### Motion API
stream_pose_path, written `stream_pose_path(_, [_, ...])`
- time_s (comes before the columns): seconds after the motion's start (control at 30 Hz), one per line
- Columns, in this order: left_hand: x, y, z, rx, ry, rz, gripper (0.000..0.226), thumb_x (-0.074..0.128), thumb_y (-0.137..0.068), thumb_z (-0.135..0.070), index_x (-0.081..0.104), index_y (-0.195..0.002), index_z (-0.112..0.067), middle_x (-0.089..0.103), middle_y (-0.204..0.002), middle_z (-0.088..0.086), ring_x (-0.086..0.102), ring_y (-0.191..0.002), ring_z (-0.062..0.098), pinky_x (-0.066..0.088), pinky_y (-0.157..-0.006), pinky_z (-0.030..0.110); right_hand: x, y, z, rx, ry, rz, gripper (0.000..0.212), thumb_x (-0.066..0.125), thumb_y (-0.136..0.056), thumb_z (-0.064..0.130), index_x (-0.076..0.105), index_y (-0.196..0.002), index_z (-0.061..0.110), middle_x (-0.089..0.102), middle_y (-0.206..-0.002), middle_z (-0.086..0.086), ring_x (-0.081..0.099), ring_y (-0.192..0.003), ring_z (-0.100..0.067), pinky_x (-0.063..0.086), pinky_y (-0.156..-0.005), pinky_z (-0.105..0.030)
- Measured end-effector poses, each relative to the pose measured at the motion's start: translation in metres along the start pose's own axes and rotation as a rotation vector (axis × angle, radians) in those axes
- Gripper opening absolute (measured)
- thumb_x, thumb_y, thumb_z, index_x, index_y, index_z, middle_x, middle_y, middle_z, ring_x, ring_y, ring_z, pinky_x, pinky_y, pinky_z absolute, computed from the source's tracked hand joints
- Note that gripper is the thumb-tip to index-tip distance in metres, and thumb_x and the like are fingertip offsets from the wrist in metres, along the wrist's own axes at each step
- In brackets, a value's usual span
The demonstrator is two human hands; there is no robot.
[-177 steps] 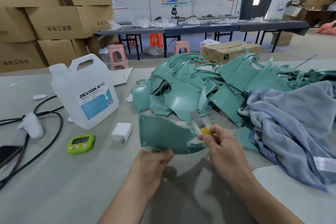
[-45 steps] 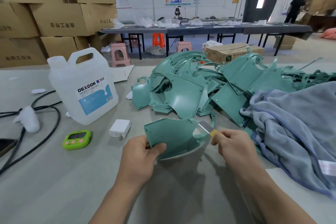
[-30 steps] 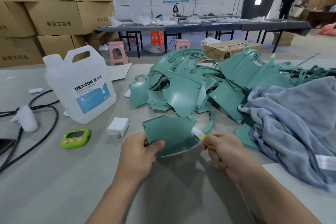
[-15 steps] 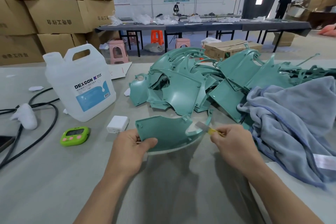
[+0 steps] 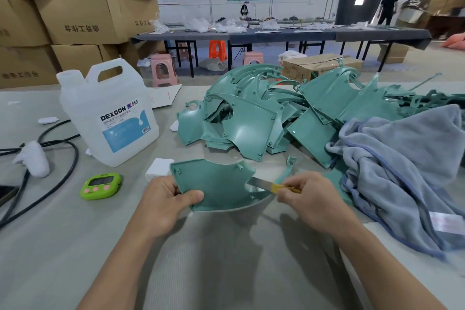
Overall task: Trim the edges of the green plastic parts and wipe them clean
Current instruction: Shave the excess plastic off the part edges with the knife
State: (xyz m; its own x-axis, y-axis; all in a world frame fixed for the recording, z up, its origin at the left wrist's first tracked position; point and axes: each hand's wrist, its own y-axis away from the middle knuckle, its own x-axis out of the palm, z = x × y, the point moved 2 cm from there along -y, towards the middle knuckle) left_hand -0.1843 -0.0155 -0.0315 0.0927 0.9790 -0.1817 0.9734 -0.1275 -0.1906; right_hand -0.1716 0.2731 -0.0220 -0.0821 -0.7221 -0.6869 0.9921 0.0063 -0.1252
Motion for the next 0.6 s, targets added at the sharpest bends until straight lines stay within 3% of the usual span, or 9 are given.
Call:
stream_pose_path(0.1, [0.000, 0.000, 0.000, -0.010, -0.016, -0.006, 0.033, 0.072, -0.082, 0.010, 0.078, -0.100, -0.018, 0.079, -0.101, 0.002, 0.075, -0.098, 0.019, 0.059, -0.086, 0.028, -0.013, -0.007, -0.016, 0.121, 0.169, -0.128, 0.030, 0.062, -0.095, 0.029, 0.072, -0.069, 0.017, 0.059, -0.048, 0.004, 0.040, -0.039, -0.008, 0.036, -0.041, -0.022])
stream_pose_path(0.17, [0.000, 0.001, 0.001, -0.013, -0.008, -0.008, 0.033, 0.071, -0.083, 0.010, 0.078, -0.099, -0.017, 0.079, -0.100, 0.002, 0.075, -0.096, 0.018, 0.059, -0.085, 0.027, -0.019, -0.009, -0.023, 0.140, 0.204, -0.215, 0.032, 0.060, -0.096, 0.031, 0.068, -0.068, 0.016, 0.054, -0.046, 0.003, 0.038, -0.039, -0.010, 0.037, -0.042, -0.026])
stream_pose_path(0.27, [0.000, -0.001, 0.001, -0.011, 0.022, -0.007, 0.035, 0.070, -0.082, 0.013, 0.079, -0.096, -0.018, 0.079, -0.099, 0.003, 0.076, -0.094, 0.018, 0.059, -0.079, 0.022, -0.009, -0.008, -0.016, 0.069, 0.080, -0.078, 0.029, 0.064, -0.095, 0.032, 0.069, -0.066, 0.026, 0.057, -0.047, 0.010, 0.043, -0.038, -0.005, 0.034, -0.038, -0.017])
stream_pose_path(0.33, [0.000, -0.001, 0.000, -0.003, 0.043, -0.003, 0.042, 0.068, -0.082, 0.015, 0.081, -0.091, -0.024, 0.079, -0.099, 0.004, 0.076, -0.092, 0.017, 0.058, -0.078, 0.021, -0.008, -0.009, -0.017, 0.119, 0.237, -0.074, 0.028, 0.061, -0.095, 0.037, 0.070, -0.070, 0.027, 0.063, -0.053, 0.009, 0.053, -0.045, -0.004, 0.047, -0.047, -0.024])
stream_pose_path(0.4, [0.001, -0.001, 0.000, 0.000, 0.051, 0.000, 0.046, 0.068, -0.082, 0.016, 0.083, -0.083, -0.028, 0.079, -0.098, 0.003, 0.076, -0.090, 0.014, 0.058, -0.076, 0.020, -0.019, -0.011, -0.021, 0.236, 0.309, -0.219, 0.034, 0.056, -0.097, 0.038, 0.067, -0.069, 0.022, 0.064, -0.055, 0.005, 0.060, -0.056, -0.019, 0.050, -0.055, -0.031])
stream_pose_path(0.5, [0.001, -0.001, 0.001, -0.014, 0.064, -0.017, 0.042, 0.068, -0.082, 0.016, 0.081, -0.089, -0.024, 0.079, -0.097, 0.003, 0.076, -0.089, 0.014, 0.058, -0.074, 0.020, -0.022, -0.008, -0.025, 0.245, 0.254, -0.340, 0.038, 0.056, -0.096, 0.031, 0.058, -0.063, 0.012, 0.056, -0.048, 0.000, 0.054, -0.049, -0.024, 0.042, -0.047, -0.033])
stream_pose_path(0.6, [0.000, -0.002, 0.004, -0.046, 0.126, -0.052, 0.031, 0.068, -0.081, 0.015, 0.078, -0.095, -0.010, 0.079, -0.095, 0.007, 0.076, -0.084, 0.016, 0.058, -0.069, 0.021, -0.017, -0.004, -0.022, 0.197, 0.156, -0.396, 0.040, 0.056, -0.095, 0.031, 0.051, -0.063, 0.008, 0.048, -0.044, 0.000, 0.040, -0.042, -0.014, 0.036, -0.045, -0.032])
